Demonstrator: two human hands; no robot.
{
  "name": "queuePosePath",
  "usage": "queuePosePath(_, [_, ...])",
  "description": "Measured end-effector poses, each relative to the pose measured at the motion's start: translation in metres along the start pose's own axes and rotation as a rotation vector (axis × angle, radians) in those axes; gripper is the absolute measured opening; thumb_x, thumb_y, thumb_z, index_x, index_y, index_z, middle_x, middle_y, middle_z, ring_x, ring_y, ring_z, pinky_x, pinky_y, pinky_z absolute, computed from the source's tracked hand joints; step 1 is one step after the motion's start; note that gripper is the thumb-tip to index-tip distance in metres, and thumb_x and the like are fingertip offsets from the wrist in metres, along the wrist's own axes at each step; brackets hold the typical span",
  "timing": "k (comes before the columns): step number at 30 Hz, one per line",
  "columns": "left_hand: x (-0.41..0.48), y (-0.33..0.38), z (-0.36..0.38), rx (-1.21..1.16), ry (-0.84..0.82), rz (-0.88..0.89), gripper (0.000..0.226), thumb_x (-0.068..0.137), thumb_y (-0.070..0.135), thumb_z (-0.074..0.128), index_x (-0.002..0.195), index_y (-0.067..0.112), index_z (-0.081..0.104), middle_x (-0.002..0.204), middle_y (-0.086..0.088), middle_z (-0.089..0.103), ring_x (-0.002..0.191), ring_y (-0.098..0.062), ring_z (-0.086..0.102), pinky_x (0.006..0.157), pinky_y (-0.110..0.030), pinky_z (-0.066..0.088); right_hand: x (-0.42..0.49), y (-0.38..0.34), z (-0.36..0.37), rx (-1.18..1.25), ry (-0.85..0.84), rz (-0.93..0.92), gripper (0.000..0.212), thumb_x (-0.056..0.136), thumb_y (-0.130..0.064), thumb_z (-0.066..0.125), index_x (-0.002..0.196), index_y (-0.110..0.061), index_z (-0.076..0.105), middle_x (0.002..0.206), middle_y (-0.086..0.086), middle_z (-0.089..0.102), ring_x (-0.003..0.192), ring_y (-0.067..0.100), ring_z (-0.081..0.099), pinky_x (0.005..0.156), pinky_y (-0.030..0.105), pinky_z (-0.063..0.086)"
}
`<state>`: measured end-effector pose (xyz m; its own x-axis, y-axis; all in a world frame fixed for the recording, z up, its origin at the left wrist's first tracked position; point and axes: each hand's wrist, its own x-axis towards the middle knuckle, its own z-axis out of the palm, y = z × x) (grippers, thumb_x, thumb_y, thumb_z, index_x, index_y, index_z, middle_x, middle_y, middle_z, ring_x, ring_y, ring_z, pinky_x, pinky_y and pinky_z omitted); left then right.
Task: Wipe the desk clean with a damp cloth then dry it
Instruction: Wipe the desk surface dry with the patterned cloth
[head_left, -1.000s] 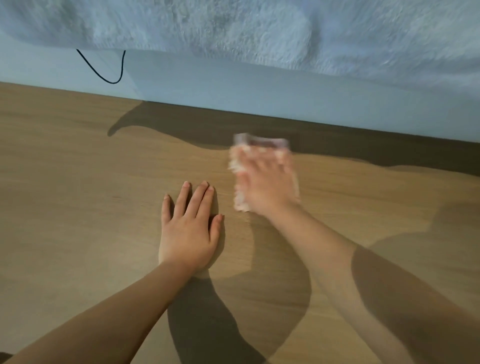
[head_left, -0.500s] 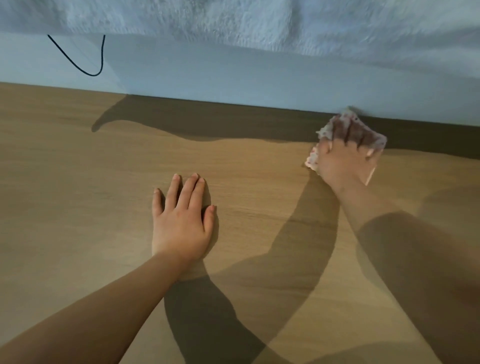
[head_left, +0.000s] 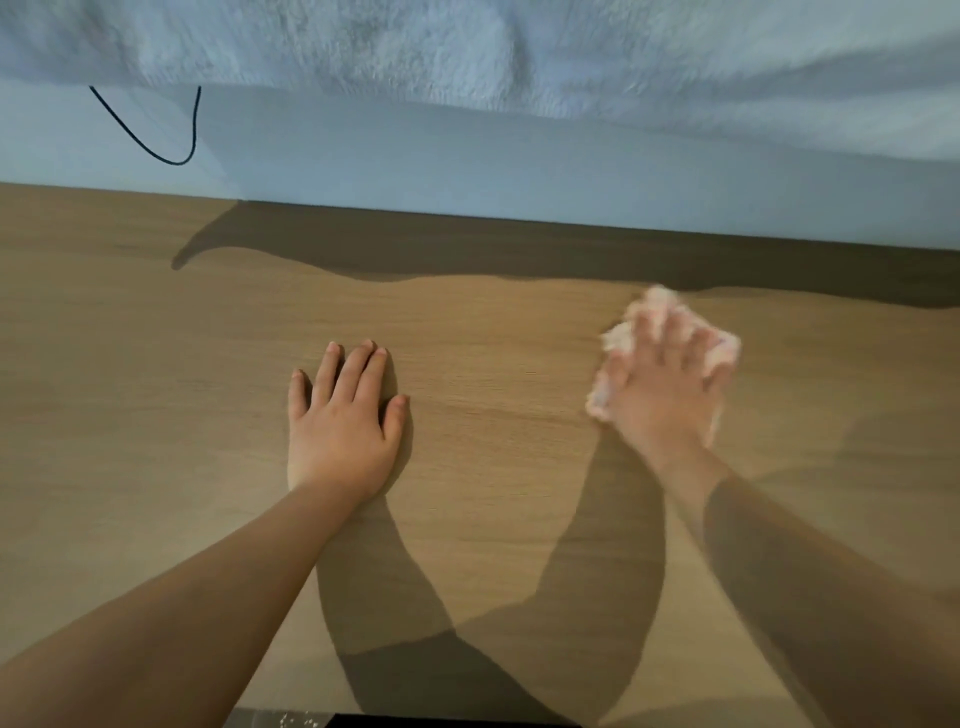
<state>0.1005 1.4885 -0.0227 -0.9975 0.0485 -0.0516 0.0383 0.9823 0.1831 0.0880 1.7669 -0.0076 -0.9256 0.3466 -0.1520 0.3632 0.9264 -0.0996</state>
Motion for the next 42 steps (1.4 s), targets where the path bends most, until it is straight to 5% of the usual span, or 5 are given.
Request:
queuePosePath(6, [0.002,-0.001,0.000,0.042,-0.028,-0.010,0.055,0.096,0.045,0.017,0.148,0.025,0.019,0.156,0.008,0.013,0.144,-0.016,0.000,0.115,-0.046,0.000,-0.107,-0.082,0.027,-0.028,-0.084,-0.770,0.055,0.094,-0.048,0.015,0.147,-0.035,0.019,0.156,-0.005,0.007,0.144,0.024,0.004,0.113,0.051,-0.001])
queuePosePath(13, [-0.033,0.013,-0.003,0.046,-0.129,0.013,0.057,0.096,0.048,0.009,0.149,0.028,0.000,0.156,0.007,-0.007,0.142,-0.016,-0.016,0.114,-0.044,-0.007,-0.050,0.040,0.006,-0.033,-0.076,-0.022,0.056,0.096,-0.049,0.008,0.147,-0.036,-0.008,0.156,-0.005,-0.014,0.142,0.024,-0.015,0.114,0.048,-0.007])
queuePosePath(21, [-0.114,0.014,0.007,0.048,-0.116,0.182,0.059,0.099,0.043,0.008,0.134,0.013,0.045,0.140,-0.007,0.047,0.133,-0.022,0.028,0.108,-0.040,0.011,-0.175,-0.036,0.038,-0.036,-0.173,-0.745,0.055,0.098,-0.049,0.008,0.140,-0.028,0.037,0.148,0.001,0.036,0.137,0.028,0.028,0.106,0.051,0.016])
queuePosePath(29, [-0.142,0.023,0.013,0.101,-0.040,0.128,0.055,0.093,0.040,0.027,0.134,0.010,0.047,0.140,-0.008,0.046,0.134,-0.026,0.035,0.106,-0.044,0.016,-0.133,0.073,0.017,-0.064,-0.109,0.017,0.056,0.090,-0.052,-0.008,0.140,-0.033,-0.023,0.153,0.001,-0.020,0.139,0.025,-0.021,0.114,0.049,-0.008])
queuePosePath(42, [-0.150,0.028,0.007,0.123,-0.145,0.128,0.064,0.089,0.045,-0.009,0.149,0.021,-0.005,0.157,0.001,-0.009,0.142,-0.018,-0.015,0.114,-0.043,-0.008,-0.192,0.073,0.018,-0.089,-0.128,-0.089,0.055,0.092,-0.042,0.000,0.141,-0.033,-0.024,0.152,-0.003,-0.025,0.141,0.024,-0.018,0.115,0.051,-0.001])
